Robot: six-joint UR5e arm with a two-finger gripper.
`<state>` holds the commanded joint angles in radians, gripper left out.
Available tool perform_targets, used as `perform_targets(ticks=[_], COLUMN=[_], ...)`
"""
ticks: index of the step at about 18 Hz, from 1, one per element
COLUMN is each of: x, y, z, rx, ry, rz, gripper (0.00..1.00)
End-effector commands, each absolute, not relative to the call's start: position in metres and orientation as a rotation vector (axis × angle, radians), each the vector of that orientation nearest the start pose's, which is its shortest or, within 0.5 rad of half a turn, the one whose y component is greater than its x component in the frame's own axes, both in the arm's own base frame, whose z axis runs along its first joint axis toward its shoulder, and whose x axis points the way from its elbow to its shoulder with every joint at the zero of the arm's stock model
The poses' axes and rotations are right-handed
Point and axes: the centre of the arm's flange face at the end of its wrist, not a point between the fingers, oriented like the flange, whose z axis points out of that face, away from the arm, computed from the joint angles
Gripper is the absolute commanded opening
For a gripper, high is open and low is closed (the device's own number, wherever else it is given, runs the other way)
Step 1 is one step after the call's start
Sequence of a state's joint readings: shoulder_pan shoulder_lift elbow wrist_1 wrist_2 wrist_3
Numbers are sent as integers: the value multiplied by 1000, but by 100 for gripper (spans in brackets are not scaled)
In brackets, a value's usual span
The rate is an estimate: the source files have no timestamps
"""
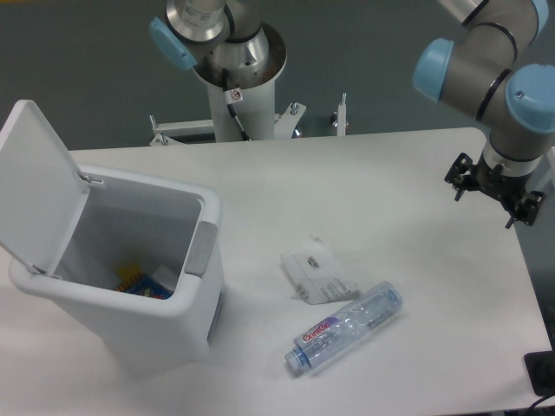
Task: Place the trash in the trash can
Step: 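Move the open gripper over the crumpled white tissue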
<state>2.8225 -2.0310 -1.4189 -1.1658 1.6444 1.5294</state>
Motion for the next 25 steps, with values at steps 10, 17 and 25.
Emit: perform_targets(ticks=[10,17,25], x=[-577,-511,-419], y=[338,403,460], z=[319,290,263], rx=[-3117,-3090,-3109], ry=[346,131,-243], rz=[172,127,17], gripper=[100,100,100])
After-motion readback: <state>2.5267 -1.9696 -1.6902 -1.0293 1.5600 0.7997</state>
